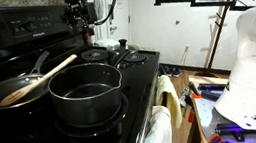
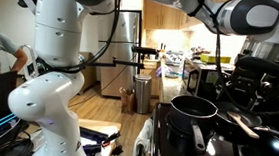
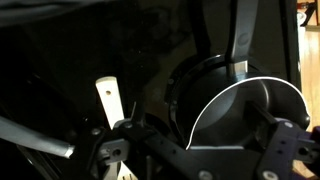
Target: Pick up the wooden spoon from the pan and put it in the pot.
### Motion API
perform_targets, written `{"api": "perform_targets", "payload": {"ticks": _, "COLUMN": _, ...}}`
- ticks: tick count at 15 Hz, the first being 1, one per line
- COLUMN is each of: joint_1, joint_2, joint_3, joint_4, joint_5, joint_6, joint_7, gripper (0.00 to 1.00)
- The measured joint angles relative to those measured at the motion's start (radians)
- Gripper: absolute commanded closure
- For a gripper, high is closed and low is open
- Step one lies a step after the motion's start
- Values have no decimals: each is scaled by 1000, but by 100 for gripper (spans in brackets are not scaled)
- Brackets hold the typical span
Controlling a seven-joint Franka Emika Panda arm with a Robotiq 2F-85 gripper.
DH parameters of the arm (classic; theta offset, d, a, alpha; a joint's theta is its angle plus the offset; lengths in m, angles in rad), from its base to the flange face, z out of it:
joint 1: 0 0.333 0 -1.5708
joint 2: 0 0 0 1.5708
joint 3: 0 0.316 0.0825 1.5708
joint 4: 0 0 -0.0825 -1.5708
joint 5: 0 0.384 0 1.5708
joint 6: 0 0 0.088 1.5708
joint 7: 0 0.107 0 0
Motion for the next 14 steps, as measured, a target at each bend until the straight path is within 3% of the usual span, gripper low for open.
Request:
{"api": "perform_targets", "payload": {"ticks": 9, "joint_1": -9, "joint_2": 128, "joint_3": 14, "joint_4": 10, "joint_5": -43, "joint_6": 160, "joint_7": -83, "gripper": 0}}
{"api": "perform_targets", "payload": {"ticks": 14, "joint_1": -20, "joint_2": 145, "joint_3": 15, "joint_4": 10, "joint_5": -47, "joint_6": 173, "joint_7": -83, "gripper": 0}}
